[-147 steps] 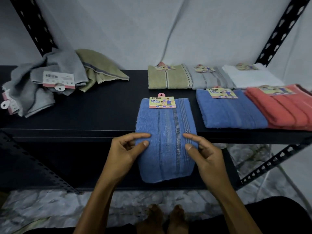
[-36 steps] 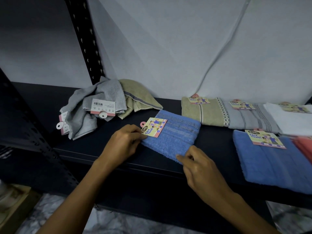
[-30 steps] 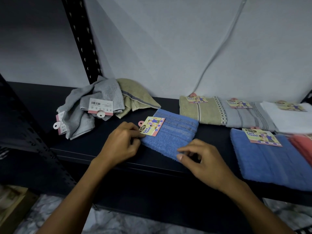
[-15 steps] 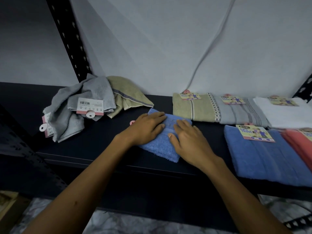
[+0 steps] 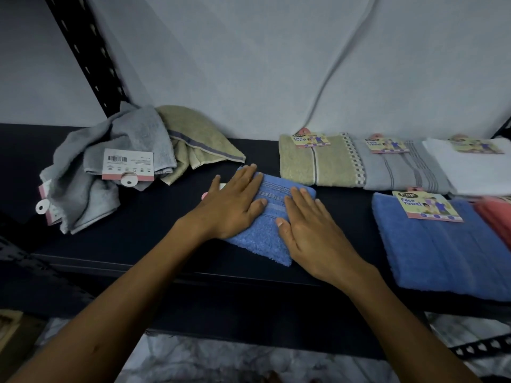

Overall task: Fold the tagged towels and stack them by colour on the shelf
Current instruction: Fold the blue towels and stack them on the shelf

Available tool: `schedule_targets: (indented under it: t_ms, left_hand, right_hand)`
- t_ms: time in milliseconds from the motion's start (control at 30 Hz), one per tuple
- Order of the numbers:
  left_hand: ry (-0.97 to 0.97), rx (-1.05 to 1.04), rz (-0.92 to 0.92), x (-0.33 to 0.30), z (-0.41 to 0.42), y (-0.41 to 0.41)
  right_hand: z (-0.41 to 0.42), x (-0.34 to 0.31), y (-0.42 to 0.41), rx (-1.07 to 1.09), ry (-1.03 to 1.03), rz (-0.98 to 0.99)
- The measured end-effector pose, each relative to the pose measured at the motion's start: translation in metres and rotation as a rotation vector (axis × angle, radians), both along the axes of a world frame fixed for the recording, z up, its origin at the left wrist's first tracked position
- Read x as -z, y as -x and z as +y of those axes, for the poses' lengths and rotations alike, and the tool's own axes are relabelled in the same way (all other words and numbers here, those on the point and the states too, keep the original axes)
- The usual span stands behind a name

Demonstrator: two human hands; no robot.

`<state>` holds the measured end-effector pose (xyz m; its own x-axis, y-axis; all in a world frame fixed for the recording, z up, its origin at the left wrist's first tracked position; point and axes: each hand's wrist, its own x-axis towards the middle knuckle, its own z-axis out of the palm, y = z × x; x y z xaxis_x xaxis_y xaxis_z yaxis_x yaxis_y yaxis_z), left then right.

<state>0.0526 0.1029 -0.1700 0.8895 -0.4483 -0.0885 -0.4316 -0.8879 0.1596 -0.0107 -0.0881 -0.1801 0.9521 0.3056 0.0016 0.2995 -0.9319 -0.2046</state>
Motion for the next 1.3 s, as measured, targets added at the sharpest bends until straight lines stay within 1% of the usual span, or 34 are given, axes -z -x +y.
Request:
schedule_targets:
  t_ms: [133, 367, 433, 500, 567, 633, 733, 800, 867, 933, 967, 1067, 1133, 1200, 1300]
  left_hand:
    - [0.018, -0.041, 0.007, 0.0, 0.001, 0.001]
    - [-0.008, -0.046, 0.049, -0.005, 0.004, -0.009]
    - [0.024, -0.038, 0.064, -0.006, 0.005, -0.01]
    - [0.082, -0.015, 0.041, -0.007, 0.007, -0.008]
    - [0.196, 0.011, -0.055, -0.006, 0.01, -0.002]
    - [0.326, 0.003, -0.203, -0.006, 0.01, 0.007]
    - [0.447, -0.056, -0.395, -0.006, 0.011, 0.024]
    - [0.558, -0.159, -0.513, -0.002, 0.014, 0.043]
    - [0.674, -0.361, -0.558, 0.005, 0.016, 0.071]
    - [0.735, -0.536, -0.555, 0.014, 0.015, 0.099]
    - [0.747, -0.585, -0.55, 0.019, 0.014, 0.11]
    - [0.763, -0.62, -0.534, 0.025, 0.012, 0.134]
    - [0.836, -0.631, -0.527, 0.021, 0.012, 0.143]
    - [0.948, -0.698, -0.44, 0.018, 0.011, 0.152]
    - [1.062, -0.778, -0.22, 0.028, 0.009, 0.161]
  right_hand:
    - [-0.002, 0.003, 0.002, -0.011, -0.014, -0.014]
    - [0.002, -0.002, 0.005, 0.0, -0.019, -0.027]
    - [0.003, -0.004, 0.004, 0.005, -0.021, -0.039]
    - [0.001, -0.009, -0.001, 0.001, -0.034, -0.109]
    - [-0.001, -0.019, -0.008, 0.012, -0.076, -0.186]
    - [-0.002, -0.029, -0.017, 0.033, -0.14, -0.262]
    - [-0.003, -0.03, -0.024, 0.068, -0.156, -0.28]
    - [-0.003, -0.024, -0.023, 0.078, -0.157, -0.234]
    - [-0.005, -0.017, -0.017, 0.102, -0.228, -0.219]
    - [-0.006, -0.012, -0.008, 0.15, -0.359, -0.227]
    - [-0.006, -0.01, -0.002, 0.18, -0.414, -0.231]
    - [-0.003, -0.005, 0.018, 0.246, -0.485, -0.26]
    - [0.0, -0.003, 0.034, 0.266, -0.52, -0.295]
    - [0.004, 0.001, 0.053, 0.28, -0.585, -0.318]
    - [0.01, 0.009, 0.082, 0.303, -0.7, -0.384]
